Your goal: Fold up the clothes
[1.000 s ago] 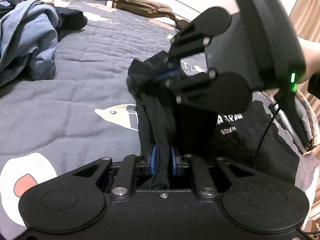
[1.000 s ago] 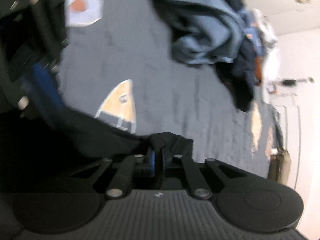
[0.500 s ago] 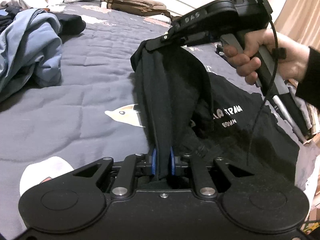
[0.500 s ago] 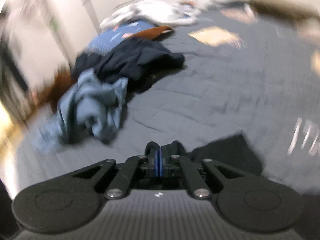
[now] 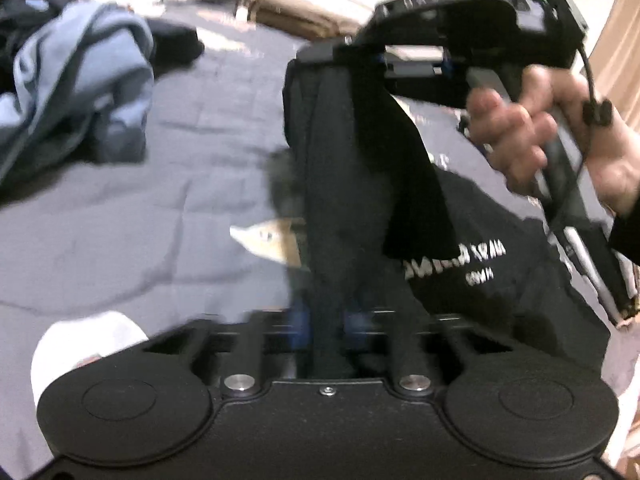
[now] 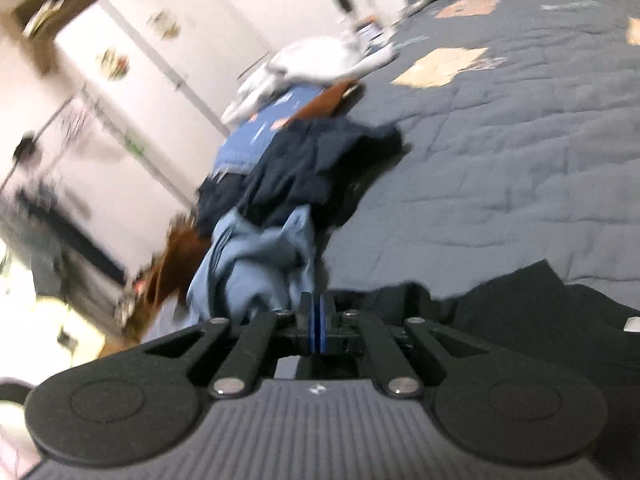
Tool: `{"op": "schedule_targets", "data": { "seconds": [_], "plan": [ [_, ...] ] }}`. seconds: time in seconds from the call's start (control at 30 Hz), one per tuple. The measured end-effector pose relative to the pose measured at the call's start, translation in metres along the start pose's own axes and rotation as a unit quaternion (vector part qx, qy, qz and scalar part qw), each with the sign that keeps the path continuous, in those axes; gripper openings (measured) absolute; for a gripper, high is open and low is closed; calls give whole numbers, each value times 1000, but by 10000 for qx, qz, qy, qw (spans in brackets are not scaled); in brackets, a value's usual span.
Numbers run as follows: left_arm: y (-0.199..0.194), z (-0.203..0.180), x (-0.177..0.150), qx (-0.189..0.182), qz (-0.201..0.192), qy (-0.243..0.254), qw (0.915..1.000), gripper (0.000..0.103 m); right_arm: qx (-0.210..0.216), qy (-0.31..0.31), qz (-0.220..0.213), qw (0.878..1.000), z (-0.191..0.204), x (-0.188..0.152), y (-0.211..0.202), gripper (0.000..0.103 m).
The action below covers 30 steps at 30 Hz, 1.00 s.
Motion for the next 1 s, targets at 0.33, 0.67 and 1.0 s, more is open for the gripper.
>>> {"op": "schedule_targets", "data": {
  "seconds": [0.33, 0.67, 1.0],
  "plan": [
    [-2, 5, -4, 5, 72, -59, 10000, 9, -501, -897, -123, 9946, 5, 10, -1, 11],
    [-2, 7, -3, 68, 123, -132, 9998, 13, -1203, -2572, 367, 9581, 6, -37, -46, 53],
    [-3, 10, -4, 167, 158, -171, 9996, 27, -1182, -2032, 566, 9703, -28, -64, -56, 54]
  ]
}}
Point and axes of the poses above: each gripper's, at about its wrist camera, not at the fingertips, and y roughly the way its jaws point, z to its left, x to its top, the point moved 9 cm from there along y, roughly the way its jaws point, and after that the axes turned 12 degrees about y, right-handed, at the moved point
